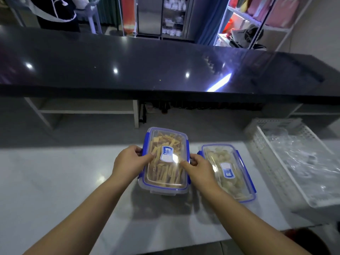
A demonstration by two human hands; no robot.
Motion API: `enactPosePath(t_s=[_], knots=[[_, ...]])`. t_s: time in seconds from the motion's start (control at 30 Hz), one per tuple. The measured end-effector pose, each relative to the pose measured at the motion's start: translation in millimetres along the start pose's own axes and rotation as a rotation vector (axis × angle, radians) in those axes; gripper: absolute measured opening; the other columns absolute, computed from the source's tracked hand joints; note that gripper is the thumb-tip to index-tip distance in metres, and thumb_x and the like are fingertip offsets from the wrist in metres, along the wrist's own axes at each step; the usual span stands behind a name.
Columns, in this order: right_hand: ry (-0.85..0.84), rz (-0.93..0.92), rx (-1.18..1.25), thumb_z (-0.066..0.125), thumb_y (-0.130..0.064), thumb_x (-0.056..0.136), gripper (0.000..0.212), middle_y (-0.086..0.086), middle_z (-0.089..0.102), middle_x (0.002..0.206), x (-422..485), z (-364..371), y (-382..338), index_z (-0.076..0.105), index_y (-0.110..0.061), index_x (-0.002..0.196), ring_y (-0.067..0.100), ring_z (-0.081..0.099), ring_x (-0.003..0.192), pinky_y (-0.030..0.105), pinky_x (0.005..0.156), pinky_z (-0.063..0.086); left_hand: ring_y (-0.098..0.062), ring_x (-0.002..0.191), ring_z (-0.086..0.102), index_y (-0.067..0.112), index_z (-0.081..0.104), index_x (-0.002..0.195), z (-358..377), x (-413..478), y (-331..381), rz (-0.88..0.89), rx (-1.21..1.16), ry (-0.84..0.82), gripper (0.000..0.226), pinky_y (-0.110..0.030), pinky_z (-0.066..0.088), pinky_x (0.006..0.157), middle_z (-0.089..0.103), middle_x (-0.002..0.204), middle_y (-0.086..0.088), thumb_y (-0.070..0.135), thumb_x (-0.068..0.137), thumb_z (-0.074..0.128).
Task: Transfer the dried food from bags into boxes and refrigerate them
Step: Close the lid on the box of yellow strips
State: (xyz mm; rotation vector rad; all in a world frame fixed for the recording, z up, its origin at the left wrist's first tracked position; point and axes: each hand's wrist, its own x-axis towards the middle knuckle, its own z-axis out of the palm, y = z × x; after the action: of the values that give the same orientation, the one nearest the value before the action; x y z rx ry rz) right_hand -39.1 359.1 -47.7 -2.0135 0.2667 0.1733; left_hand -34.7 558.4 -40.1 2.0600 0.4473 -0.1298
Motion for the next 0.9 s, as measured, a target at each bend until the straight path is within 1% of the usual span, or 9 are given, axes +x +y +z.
enactPosePath(t_s=[0.07, 0.13, 0.17, 0.33, 0.4, 0.47, 0.57, 0.77, 0.9], knots=[[0.029, 0.008, -0.121, 0.064, -0.026, 0.086, 0.011, -0.009, 0.069, 0.079, 1.1, -2.7, 2.7, 0.066, -0.023, 0.096, 0.004, 0.064, 0.070, 0.018, 0.056, 0.044, -0.017, 0.081, 0.066, 0.020, 0.055, 0.097, 6.7, 6.0, -1.3, -0.013, 0.046, -0.056, 0.030, -0.038, 0.057, 0.077, 0.066, 0.092, 0.001, 0.038, 0.079, 0.070], [0.036, -0.004, -0.294, 0.061, -0.026, 0.087, 0.005, -0.007, 0.061, 0.071, 1.4, -2.0, 8.3, 0.061, -0.022, 0.084, 0.014, 0.058, 0.067, 0.024, 0.056, 0.041, -0.018, 0.082, 0.066, 0.019, 0.054, 0.098, 12.8, 9.1, -6.5, -0.034, 0.052, -0.094, 0.030, -0.039, 0.057, 0.078, 0.066, 0.094, -0.001, 0.037, 0.080, 0.070], [0.035, -0.011, -0.358, 0.059, -0.026, 0.088, 0.010, -0.007, 0.056, 0.067, 0.4, -0.5, 10.1, 0.055, -0.023, 0.079, 0.015, 0.053, 0.064, 0.024, 0.054, 0.039, -0.019, 0.082, 0.066, 0.018, 0.055, 0.099, 14.7, 9.9, -9.2, -0.041, 0.042, -0.103, 0.030, -0.039, 0.057, 0.078, 0.066, 0.094, -0.001, 0.037, 0.080, 0.069], [0.047, -0.035, -0.473, 0.057, -0.030, 0.091, 0.012, -0.004, 0.060, 0.078, -0.8, 2.6, 9.8, 0.059, -0.019, 0.096, 0.016, 0.056, 0.071, 0.018, 0.052, 0.035, -0.020, 0.083, 0.066, 0.018, 0.054, 0.100, 18.5, 12.4, -17.2, -0.057, -0.039, -0.116, 0.028, -0.042, 0.057, 0.078, 0.065, 0.094, -0.002, 0.034, 0.081, 0.068], [0.037, -0.027, -0.471, 0.056, -0.032, 0.091, 0.016, -0.004, 0.063, 0.084, -2.8, 3.3, 8.1, 0.058, -0.019, 0.100, 0.015, 0.059, 0.075, 0.022, 0.057, 0.043, -0.019, 0.082, 0.065, 0.019, 0.052, 0.100, 20.2, 12.1, -18.8, -0.052, -0.019, -0.121, 0.028, -0.038, 0.057, 0.074, 0.064, 0.093, 0.000, 0.037, 0.083, 0.065], [0.022, -0.026, -0.455, 0.055, -0.031, 0.091, 0.018, -0.001, 0.065, 0.090, -5.9, 4.2, 6.9, 0.057, -0.019, 0.103, 0.018, 0.062, 0.080, 0.032, 0.068, 0.053, -0.017, 0.078, 0.064, 0.018, 0.053, 0.098, 21.0, 10.3, -18.5, -0.064, 0.039, -0.158, 0.028, -0.033, 0.055, 0.068, 0.064, 0.090, 0.000, 0.041, 0.085, 0.061], [0.018, -0.031, -0.434, 0.054, -0.028, 0.091, 0.018, 0.003, 0.065, 0.095, -7.9, 4.2, 5.0, 0.057, -0.016, 0.104, 0.023, 0.063, 0.085, 0.040, 0.076, 0.054, -0.015, 0.073, 0.065, 0.015, 0.060, 0.095, 21.8, 5.1, -18.9, -0.081, 0.057, -0.184, 0.031, -0.030, 0.054, 0.065, 0.067, 0.085, -0.002, 0.044, 0.086, 0.059], [0.067, -0.108, -0.282, 0.056, -0.026, 0.089, 0.015, 0.000, 0.068, 0.091, -18.5, -11.1, 2.1, 0.063, -0.021, 0.101, 0.020, 0.063, 0.082, 0.036, 0.073, 0.054, -0.015, 0.073, 0.065, 0.013, 0.061, 0.097, 18.2, -21.9, 0.6, -0.001, 0.004, -0.041, 0.034, -0.028, 0.052, 0.060, 0.066, 0.085, -0.001, 0.045, 0.086, 0.059], [0.123, -0.155, -0.100, 0.057, -0.025, 0.089, 0.019, -0.006, 0.069, 0.092, -37.6, -44.0, 3.5, 0.063, -0.024, 0.106, 0.013, 0.064, 0.084, 0.036, 0.075, 0.056, -0.017, 0.081, 0.067, 0.019, 0.061, 0.099, 25.9, -54.3, 29.6, 0.078, -0.120, -0.028, 0.027, -0.040, 0.058, 0.073, 0.068, 0.089, 0.002, 0.042, 0.085, 0.061]])
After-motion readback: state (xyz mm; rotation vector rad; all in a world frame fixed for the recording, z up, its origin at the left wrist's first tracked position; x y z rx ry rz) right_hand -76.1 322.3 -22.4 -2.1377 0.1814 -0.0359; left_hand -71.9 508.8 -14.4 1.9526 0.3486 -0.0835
